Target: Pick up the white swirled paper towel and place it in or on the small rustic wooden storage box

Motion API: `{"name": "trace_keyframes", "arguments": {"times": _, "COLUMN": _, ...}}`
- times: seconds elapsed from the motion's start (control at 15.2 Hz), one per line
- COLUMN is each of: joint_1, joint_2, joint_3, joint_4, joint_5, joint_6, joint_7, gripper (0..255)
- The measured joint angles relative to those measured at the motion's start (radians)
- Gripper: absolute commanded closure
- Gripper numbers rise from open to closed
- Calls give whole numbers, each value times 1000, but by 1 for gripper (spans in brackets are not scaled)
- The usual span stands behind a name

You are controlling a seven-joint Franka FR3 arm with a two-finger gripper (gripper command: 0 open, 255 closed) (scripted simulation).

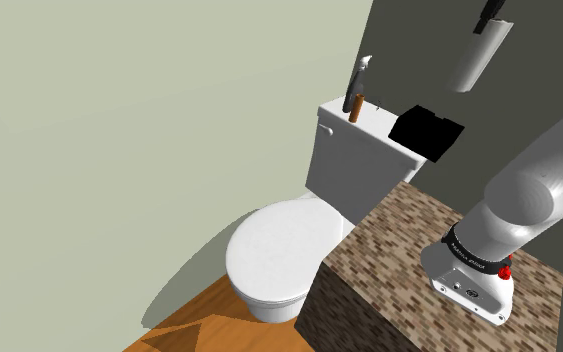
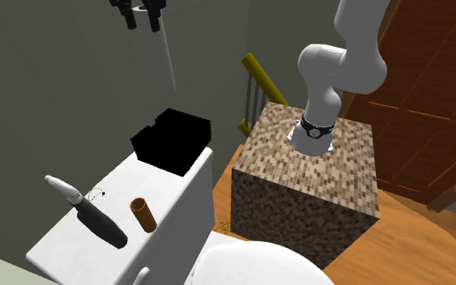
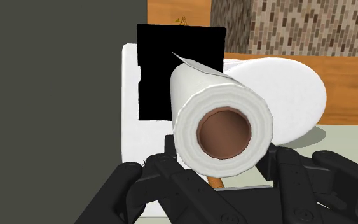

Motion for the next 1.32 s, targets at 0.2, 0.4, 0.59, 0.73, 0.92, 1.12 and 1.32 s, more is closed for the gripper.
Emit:
{"name": "trace_keyframes", "arguments": {"times": 0.2, "joint_1": 4, "joint_2": -21, "joint_3": 5, "joint_4": -59, "joint_5": -13, "joint_6": 42, "joint_7": 9, "gripper": 255}}
{"name": "trace_keyframes", "arguments": {"times": 0.4, "joint_1": 6, "joint_2": -29, "joint_3": 7, "joint_4": -112, "joint_5": -18, "joint_6": 88, "joint_7": 13, "gripper": 255}}
{"name": "trace_keyframes", "arguments": {"times": 0.59, "joint_1": 5, "joint_2": -36, "joint_3": 7, "joint_4": -157, "joint_5": -21, "joint_6": 129, "joint_7": 13, "gripper": 255}}
{"name": "trace_keyframes", "arguments": {"times": 0.73, "joint_1": 6, "joint_2": -41, "joint_3": 8, "joint_4": -190, "joint_5": -24, "joint_6": 157, "joint_7": 16, "gripper": 255}}
{"name": "trace_keyframes", "arguments": {"times": 0.92, "joint_1": 6, "joint_2": -47, "joint_3": 9, "joint_4": -236, "joint_5": -29, "joint_6": 198, "joint_7": 19, "gripper": 255}}
{"name": "trace_keyframes", "arguments": {"times": 1.12, "joint_1": 7, "joint_2": -54, "joint_3": 11, "joint_4": -286, "joint_5": -32, "joint_6": 242, "joint_7": 23, "gripper": 255}}
{"name": "trace_keyframes", "arguments": {"times": 1.32, "joint_1": 6, "joint_2": -53, "joint_3": 9, "joint_4": -324, "joint_5": -32, "joint_6": 281, "joint_7": 21, "gripper": 255}}
